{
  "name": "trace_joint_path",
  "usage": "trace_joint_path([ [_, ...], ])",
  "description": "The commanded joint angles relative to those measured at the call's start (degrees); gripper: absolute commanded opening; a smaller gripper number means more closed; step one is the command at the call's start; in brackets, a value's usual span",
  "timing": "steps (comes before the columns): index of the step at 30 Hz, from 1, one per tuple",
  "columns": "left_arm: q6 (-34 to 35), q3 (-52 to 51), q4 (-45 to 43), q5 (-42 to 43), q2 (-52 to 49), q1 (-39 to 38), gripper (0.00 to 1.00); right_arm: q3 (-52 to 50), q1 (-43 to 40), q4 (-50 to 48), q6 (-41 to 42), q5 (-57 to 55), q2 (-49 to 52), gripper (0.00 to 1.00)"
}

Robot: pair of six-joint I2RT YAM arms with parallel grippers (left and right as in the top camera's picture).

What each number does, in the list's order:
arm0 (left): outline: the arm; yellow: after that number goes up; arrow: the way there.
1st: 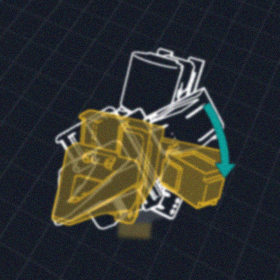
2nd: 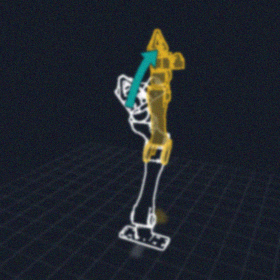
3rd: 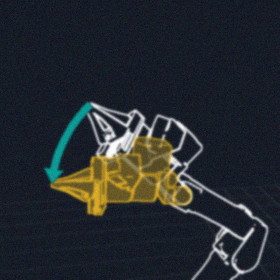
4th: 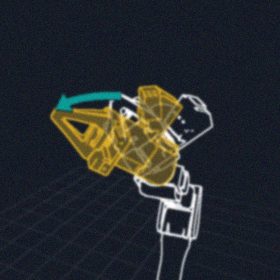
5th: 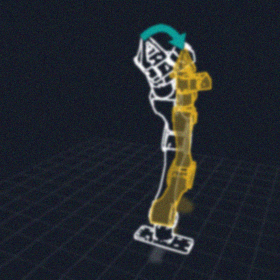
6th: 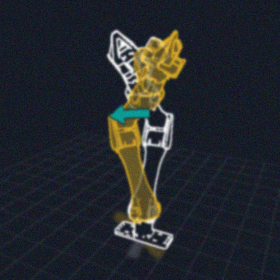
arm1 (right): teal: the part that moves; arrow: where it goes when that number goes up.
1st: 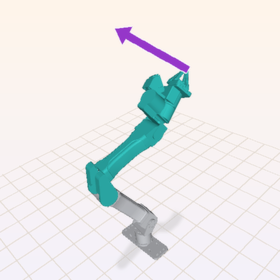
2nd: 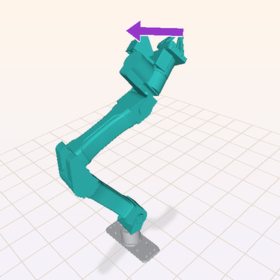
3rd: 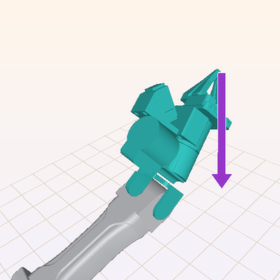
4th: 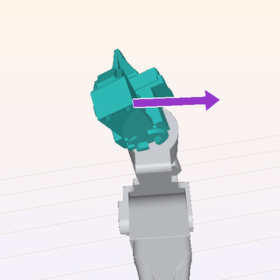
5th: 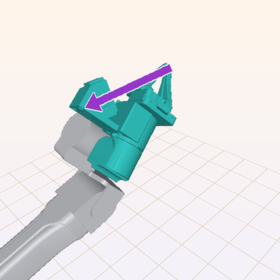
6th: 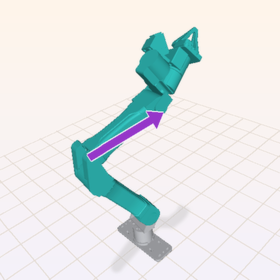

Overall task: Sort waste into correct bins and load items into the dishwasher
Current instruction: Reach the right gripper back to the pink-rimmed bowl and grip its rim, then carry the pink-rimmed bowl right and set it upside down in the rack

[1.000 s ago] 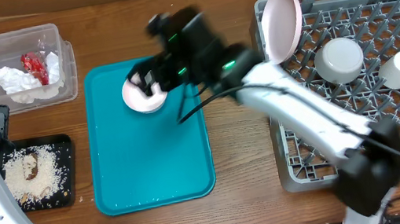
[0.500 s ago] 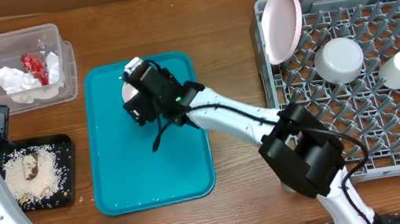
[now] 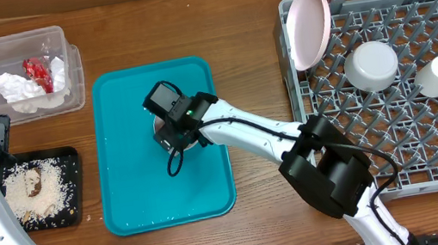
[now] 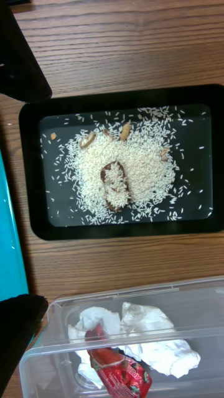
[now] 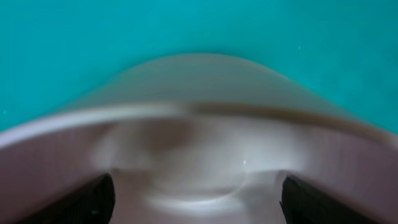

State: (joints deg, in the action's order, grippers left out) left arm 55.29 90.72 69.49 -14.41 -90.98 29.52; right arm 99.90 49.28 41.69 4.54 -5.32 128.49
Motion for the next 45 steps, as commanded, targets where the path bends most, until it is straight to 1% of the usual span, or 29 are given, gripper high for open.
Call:
trace_joint_path([
  [1,-0.90,0.09,0.13,-1.01,-0.09,0.09,1.00,5.97,0.92,6.36,1.40,0.26,-0.55,0.88],
  [4,-0.90,0.09,0.13,-1.01,-0.09,0.09,1.00,12.15,0.98,13.97,1.66,0.31,-1.05,0.93],
  [8,-0.90,0.09,0.11,-1.01,-0.09,0.09,1.00,20.02,0.98,22.14,1.68,1.20,-1.27,0.95],
  [11,-0.90,0.09,0.13,-1.01,-0.09,0.09,1.00,22.75,0.98,24.02,1.66,7.91,-1.27,0.95],
  [12,-0.90,0.09,0.13,-1.01,-0.09,0.09,1.00,22.71,0.98,23.32,1.64,13.51,-1.22,0.93],
  [15,-0.90,0.09,0.11,-1.01,-0.09,0.09,1.00,20.72,1.20,20.98,1.64,17.46,-0.83,0.83],
  [17,-0.90,0.09,0.13,-1.01,-0.09,0.09,1.00,18.34,1.73,18.21,1.62,16.72,-0.37,0.75],
  [19,-0.90,0.09,0.13,-1.01,-0.09,0.09,1.00,15.47,2.32,15.52,1.66,15.47,-0.07,0.72],
  [21,-0.90,0.09,0.11,-1.01,-0.09,0.09,1.00,11.50,3.54,12.00,3.37,14.97,0.31,0.66],
  [23,-0.90,0.09,0.13,-1.01,-0.09,0.09,1.00,9.33,4.11,10.29,4.96,13.79,0.46,0.57],
  [24,-0.90,0.09,0.13,-1.01,-0.09,0.09,1.00,8.33,4.35,9.51,5.27,12.87,0.48,0.54],
  [27,-0.87,0.09,0.13,-1.01,-0.09,0.09,1.00,5.86,5.01,7.82,6.64,8.46,0.50,0.52],
  [28,-0.90,0.09,0.13,-1.01,-0.09,0.09,1.00,5.42,5.09,7.65,6.67,7.45,0.50,0.49],
  [32,-0.90,0.09,0.11,-1.01,-0.09,0.09,1.00,5.27,5.51,6.97,8.98,6.62,0.50,0.29],
  [34,-0.90,0.09,0.11,-1.01,-0.09,0.09,1.00,5.27,5.53,6.73,9.07,6.62,0.50,0.26],
  [36,-0.90,0.09,0.13,-1.01,-0.09,0.09,1.00,5.27,5.53,6.78,9.29,6.64,0.48,0.18],
  [38,-0.90,0.09,0.13,-1.01,-0.09,0.09,1.00,5.62,5.53,7.34,10.47,6.64,0.44,0.04],
  [45,-0.87,0.09,0.11,-0.98,-0.09,0.09,1.00,12.70,5.31,14.93,12.04,7.04,-1.75,0.04],
])
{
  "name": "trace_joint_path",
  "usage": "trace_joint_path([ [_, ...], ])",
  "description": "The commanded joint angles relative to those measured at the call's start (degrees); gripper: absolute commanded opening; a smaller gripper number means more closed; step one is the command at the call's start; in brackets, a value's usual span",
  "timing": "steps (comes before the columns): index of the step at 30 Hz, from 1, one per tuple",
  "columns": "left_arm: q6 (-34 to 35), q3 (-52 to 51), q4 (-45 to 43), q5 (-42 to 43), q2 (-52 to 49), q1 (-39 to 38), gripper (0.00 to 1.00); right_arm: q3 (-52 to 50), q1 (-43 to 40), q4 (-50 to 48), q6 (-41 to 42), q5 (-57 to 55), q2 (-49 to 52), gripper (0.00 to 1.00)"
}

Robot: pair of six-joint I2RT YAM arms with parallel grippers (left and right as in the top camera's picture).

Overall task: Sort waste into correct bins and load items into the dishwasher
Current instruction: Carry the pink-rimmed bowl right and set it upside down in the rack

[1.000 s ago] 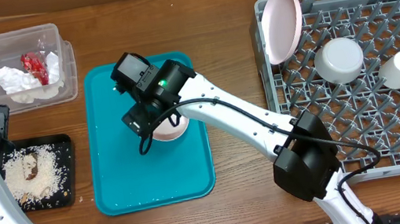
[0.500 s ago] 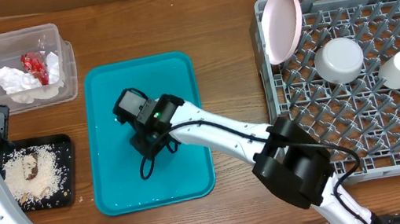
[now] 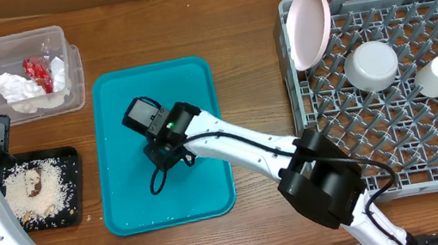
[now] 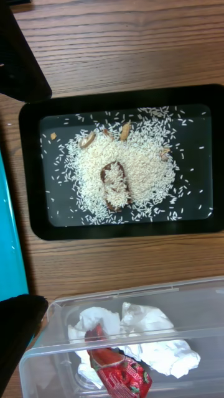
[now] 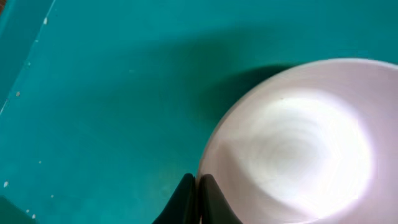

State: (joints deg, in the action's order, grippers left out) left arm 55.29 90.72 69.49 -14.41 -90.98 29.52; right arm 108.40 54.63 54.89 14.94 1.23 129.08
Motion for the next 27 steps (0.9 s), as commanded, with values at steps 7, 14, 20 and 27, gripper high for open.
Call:
trace_joint_path([
  [7,-0.90,0.09,0.13,-1.01,-0.09,0.09,1.00,13.31,-3.82,12.09,1.90,1.09,-11.91,0.04],
  [14,-0.90,0.09,0.13,-1.01,-0.09,0.09,1.00,14.14,-20.26,19.61,0.98,10.21,-28.57,0.04],
  [20,-0.90,0.09,0.13,-1.01,-0.09,0.09,1.00,14.10,-43.95,29.05,-9.03,29.88,-35.85,0.04],
  [27,-0.90,0.09,0.11,-0.98,-0.09,0.09,1.00,8.09,-69.64,42.14,-28.61,58.42,-37.66,0.04],
])
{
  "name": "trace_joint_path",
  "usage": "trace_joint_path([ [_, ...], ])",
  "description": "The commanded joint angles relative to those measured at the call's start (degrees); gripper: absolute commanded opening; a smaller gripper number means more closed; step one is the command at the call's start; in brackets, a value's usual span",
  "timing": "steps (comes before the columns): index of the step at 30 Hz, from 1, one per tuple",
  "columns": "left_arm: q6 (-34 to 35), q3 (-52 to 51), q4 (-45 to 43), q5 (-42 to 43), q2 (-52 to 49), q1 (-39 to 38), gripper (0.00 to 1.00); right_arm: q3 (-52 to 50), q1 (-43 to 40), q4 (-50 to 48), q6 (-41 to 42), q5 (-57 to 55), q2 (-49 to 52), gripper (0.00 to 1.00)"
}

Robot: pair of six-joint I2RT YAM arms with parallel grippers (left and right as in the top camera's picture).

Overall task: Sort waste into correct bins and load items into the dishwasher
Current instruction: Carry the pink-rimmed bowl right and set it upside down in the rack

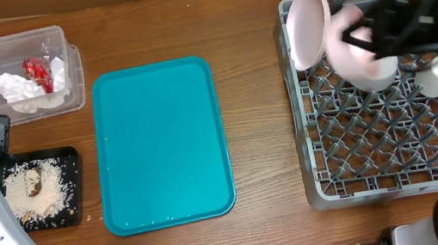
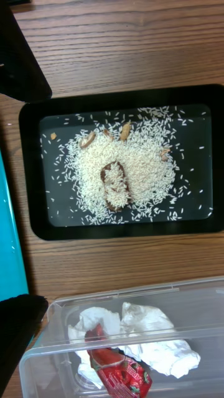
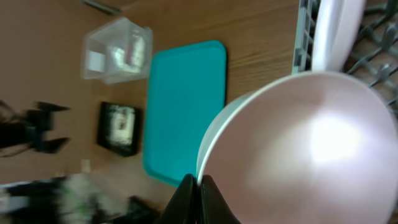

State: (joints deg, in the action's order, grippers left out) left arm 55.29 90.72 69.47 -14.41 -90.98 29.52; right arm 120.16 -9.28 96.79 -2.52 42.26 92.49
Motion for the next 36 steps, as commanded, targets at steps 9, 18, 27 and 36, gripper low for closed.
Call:
trace_joint_path([
  [9,-0.90,0.09,0.13,-1.01,-0.09,0.09,1.00,-32.89,-15.87,0.24,-25.68,31.76,-1.42,0.04],
  [18,-0.90,0.09,0.13,-1.01,-0.09,0.09,1.00,-53.31,-28.15,-9.99,-30.51,33.81,-0.98,0.04],
  [27,-0.90,0.09,0.15,-1.01,-0.09,0.09,1.00,-60.15,-32.70,-17.35,-30.25,33.64,-0.96,0.04],
  [36,-0.90,0.09,0.13,-1.01,-0.09,0.09,1.00,-60.15,-33.59,-26.10,-15.28,27.50,-0.96,0.04],
])
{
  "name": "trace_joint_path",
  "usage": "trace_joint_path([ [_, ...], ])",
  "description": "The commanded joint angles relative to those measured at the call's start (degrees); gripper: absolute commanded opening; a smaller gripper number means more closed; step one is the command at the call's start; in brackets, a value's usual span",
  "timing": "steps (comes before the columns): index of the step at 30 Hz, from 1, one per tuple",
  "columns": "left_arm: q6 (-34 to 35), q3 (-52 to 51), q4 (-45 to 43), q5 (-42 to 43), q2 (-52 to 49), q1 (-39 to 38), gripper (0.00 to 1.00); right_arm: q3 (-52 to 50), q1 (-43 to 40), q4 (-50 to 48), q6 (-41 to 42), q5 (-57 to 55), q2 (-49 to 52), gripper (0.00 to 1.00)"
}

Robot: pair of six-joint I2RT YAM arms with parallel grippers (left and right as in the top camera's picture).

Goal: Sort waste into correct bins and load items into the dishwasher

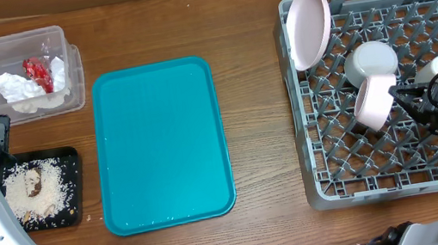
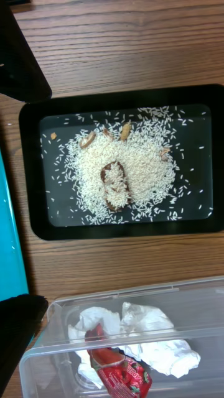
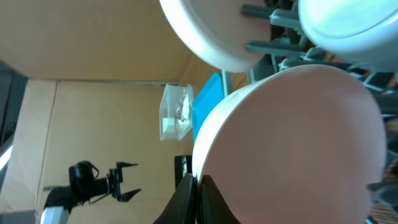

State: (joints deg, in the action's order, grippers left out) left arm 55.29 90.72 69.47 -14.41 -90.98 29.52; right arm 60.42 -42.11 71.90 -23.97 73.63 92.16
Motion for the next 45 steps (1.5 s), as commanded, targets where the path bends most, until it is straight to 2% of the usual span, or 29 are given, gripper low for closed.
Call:
trace_joint_path([
  [1,-0.90,0.09,0.15,-0.98,-0.09,0.09,1.00,-0.42,-1.07,-1.20,6.32,-4.72,-0.63,0.04],
  [6,-0.90,0.09,0.15,-1.01,-0.09,0.09,1.00,0.15,-3.08,-1.03,9.60,-9.84,-0.66,0.04],
  [11,-0.90,0.09,0.13,-1.01,-0.09,0.09,1.00,4.13,-6.67,0.81,14.56,-16.83,-1.66,0.09],
  [16,-0.90,0.09,0.15,-1.01,-0.09,0.09,1.00,7.74,-8.17,0.20,25.94,-31.41,-5.38,0.10],
  [21,-0.87,0.09,0.13,-1.01,-0.09,0.09,1.00,9.09,-8.17,-0.59,34.82,-42.69,-12.24,0.10],
  [27,-0.87,0.09,0.13,-1.01,-0.09,0.09,1.00,9.09,-7.67,0.02,35.98,-43.60,-23.08,0.15],
  [29,-0.90,0.09,0.13,-1.01,-0.09,0.09,1.00,9.09,-6.25,0.02,35.74,-43.65,-26.18,0.20],
  [31,-0.90,0.09,0.13,-0.98,-0.09,0.09,1.00,9.07,-3.72,-0.20,35.50,-43.63,-28.46,0.19],
  [34,-0.90,0.09,0.13,-1.01,-0.09,0.09,1.00,8.96,1.77,-1.46,35.58,-44.33,-29.46,0.04],
  [39,-0.90,0.09,0.15,-1.01,-0.09,0.09,1.00,7.50,13.00,-4.48,39.93,-52.19,-25.40,0.04],
  [41,-0.90,0.09,0.13,-1.01,-0.09,0.09,1.00,7.43,15.56,-4.87,42.07,-56.17,-22.88,0.04],
  [45,-0.90,0.09,0.13,-1.01,-0.09,0.09,1.00,7.43,19.74,-6.29,42.01,-56.68,-15.98,0.04],
])
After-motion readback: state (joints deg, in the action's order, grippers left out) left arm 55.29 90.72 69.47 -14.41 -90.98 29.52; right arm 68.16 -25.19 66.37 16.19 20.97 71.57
